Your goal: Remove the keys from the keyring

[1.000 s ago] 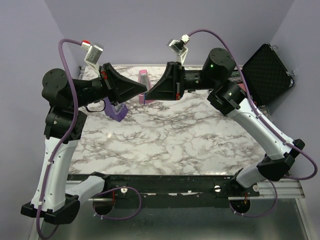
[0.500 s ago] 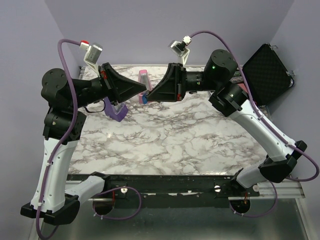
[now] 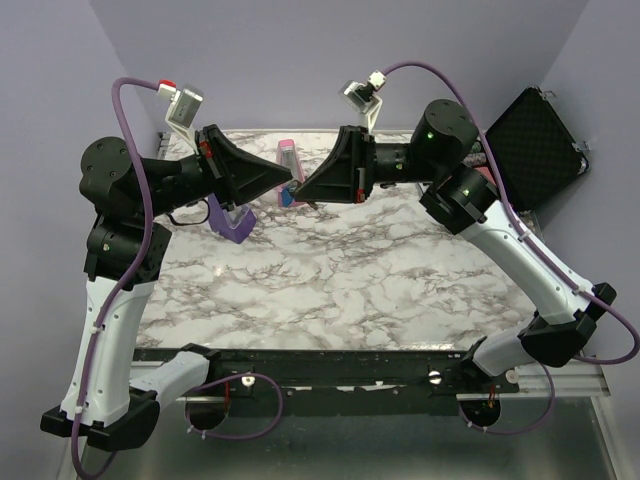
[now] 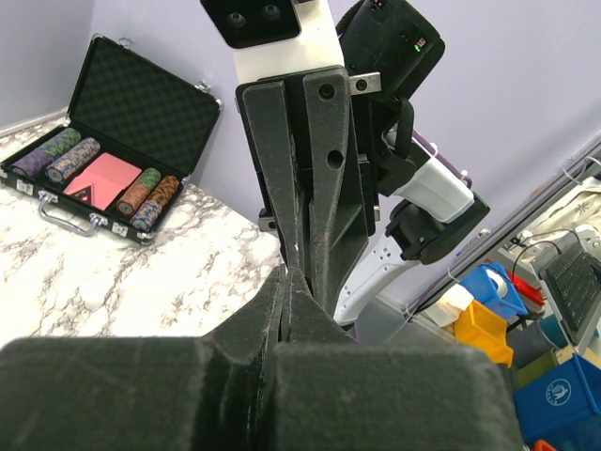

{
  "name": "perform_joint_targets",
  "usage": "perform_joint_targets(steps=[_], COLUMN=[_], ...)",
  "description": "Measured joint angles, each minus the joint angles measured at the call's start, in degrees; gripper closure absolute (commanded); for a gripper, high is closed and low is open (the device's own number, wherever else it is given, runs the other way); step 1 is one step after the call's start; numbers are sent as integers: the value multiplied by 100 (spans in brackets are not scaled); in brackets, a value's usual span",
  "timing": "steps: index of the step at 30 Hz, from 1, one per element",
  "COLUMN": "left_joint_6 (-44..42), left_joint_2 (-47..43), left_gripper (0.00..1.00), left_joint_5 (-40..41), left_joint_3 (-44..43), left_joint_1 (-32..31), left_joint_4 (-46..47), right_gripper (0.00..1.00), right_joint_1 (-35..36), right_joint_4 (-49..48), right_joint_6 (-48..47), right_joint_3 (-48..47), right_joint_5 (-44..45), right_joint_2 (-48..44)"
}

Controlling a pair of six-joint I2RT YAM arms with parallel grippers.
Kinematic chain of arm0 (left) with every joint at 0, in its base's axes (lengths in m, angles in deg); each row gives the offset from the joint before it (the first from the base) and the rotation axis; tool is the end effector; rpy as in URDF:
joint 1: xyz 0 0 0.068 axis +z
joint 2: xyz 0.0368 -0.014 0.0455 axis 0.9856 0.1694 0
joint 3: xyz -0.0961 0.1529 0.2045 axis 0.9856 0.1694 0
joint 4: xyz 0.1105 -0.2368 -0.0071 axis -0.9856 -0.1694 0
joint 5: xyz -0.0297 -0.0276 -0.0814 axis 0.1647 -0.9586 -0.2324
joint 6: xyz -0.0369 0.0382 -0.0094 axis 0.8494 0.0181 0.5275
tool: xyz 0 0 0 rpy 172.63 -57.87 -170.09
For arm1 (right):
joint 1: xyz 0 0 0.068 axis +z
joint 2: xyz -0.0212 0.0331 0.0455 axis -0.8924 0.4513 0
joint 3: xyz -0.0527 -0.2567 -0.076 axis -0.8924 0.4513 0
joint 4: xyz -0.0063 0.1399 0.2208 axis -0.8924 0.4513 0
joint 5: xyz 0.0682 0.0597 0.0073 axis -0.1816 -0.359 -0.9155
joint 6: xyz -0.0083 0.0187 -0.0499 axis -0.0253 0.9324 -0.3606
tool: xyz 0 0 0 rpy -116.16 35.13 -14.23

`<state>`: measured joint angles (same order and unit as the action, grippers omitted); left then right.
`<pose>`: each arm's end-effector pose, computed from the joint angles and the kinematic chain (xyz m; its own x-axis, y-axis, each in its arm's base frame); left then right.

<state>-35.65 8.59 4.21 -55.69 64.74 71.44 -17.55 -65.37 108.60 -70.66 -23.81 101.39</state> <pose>0.1413 -0.0687 0.5453 -0.4338 -0.3067 -0.8472 0.8314 0.2259 -0.5076 0.1960 0.2393 0.5222 -0.6122 0.0300 -0.7901 -0.7833 -0.1599 0.6008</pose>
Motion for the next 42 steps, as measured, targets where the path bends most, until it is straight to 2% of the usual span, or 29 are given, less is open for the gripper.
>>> perform_joint_targets(steps=[9,28,42], left_joint_6=[-55,-911,-1934], left_joint_2=[0,-127,63], left_gripper=[100,100,100], left_joint_5=[-7,-188,-214], left_joint_3=[-11,87,-227], left_joint_1=[-13,-236,-573], left_joint_4=[0,-289,-1224], right_gripper=[99,99,99], right_joint_1=[0,0,0], right_joint_4=[15,562,1364], right_joint_6=[33,-162,-398], right_joint_3=[13,11,-72], right_joint_5=[42,-26,-72], right_joint_2=[0,0,-20])
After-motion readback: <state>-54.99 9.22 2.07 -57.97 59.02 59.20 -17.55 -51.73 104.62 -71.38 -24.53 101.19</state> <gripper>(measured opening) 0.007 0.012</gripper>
